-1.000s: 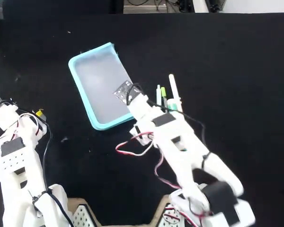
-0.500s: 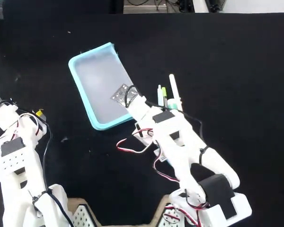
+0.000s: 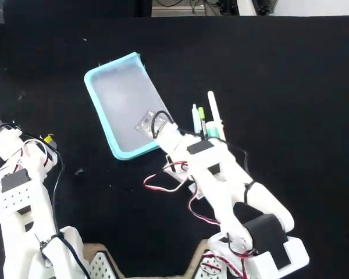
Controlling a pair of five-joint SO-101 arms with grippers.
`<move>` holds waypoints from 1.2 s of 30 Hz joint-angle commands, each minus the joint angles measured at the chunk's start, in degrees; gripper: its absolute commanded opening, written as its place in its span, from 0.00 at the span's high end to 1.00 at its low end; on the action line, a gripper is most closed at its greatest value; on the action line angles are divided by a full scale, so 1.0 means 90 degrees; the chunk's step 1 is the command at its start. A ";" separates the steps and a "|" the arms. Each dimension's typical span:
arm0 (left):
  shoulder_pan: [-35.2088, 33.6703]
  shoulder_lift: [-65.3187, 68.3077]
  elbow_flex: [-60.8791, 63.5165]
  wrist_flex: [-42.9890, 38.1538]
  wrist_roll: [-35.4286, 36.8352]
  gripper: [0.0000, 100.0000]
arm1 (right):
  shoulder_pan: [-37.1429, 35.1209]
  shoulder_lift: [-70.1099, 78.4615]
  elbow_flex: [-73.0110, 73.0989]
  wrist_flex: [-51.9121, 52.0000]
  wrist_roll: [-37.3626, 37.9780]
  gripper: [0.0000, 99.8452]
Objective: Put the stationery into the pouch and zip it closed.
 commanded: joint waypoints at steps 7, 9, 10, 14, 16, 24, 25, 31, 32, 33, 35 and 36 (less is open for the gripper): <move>-0.0005 -0.0049 -0.0103 -0.0078 0.0029 0.77 | -0.0059 -0.1880 0.0024 0.1084 -0.0361 0.99; -0.0005 -0.0049 -0.0103 -0.0078 0.0029 0.77 | -0.0078 -0.2701 0.0132 0.1817 -0.0332 0.99; -0.0005 -0.0049 -0.0103 -0.0078 0.0029 0.77 | -0.0078 -0.3082 0.0249 0.2120 -0.0332 0.99; -0.0005 -0.0049 -0.0103 -0.0088 0.0029 0.77 | -0.0039 -0.4234 0.1177 0.2520 -0.0332 0.99; -0.0005 -0.0049 -0.0112 -0.0088 0.0029 0.77 | -0.0078 -0.4440 0.1587 0.2501 -0.0322 0.97; -0.0005 -0.0049 -0.0103 -0.0098 0.0059 0.77 | -0.0059 -0.3893 0.2095 0.1954 -0.0381 0.83; -0.0005 -0.0049 -0.0103 -0.0098 0.0059 0.77 | -0.0059 -0.3775 0.2076 0.1885 -0.0381 0.83; -0.0005 -0.0049 -0.0103 -0.0098 0.0059 0.77 | -0.0264 -0.3004 0.1763 0.1387 -0.1280 0.83; -0.0005 -0.0049 -0.0103 -0.0098 0.0059 0.77 | -0.0371 -0.2906 0.1646 0.1446 -0.1377 0.83; -0.0005 -0.0049 -0.0103 -0.0098 0.0049 0.77 | -0.0469 -0.2847 0.1558 0.1534 -0.1455 0.83; -0.0005 -0.0049 -0.0093 -0.0098 0.0039 0.77 | -0.0635 -0.2818 0.1353 0.1817 -0.1465 0.83; -0.0005 -0.0049 -0.0093 -0.0098 0.0039 0.77 | -0.0664 -0.2867 0.1255 0.2012 -0.1436 0.83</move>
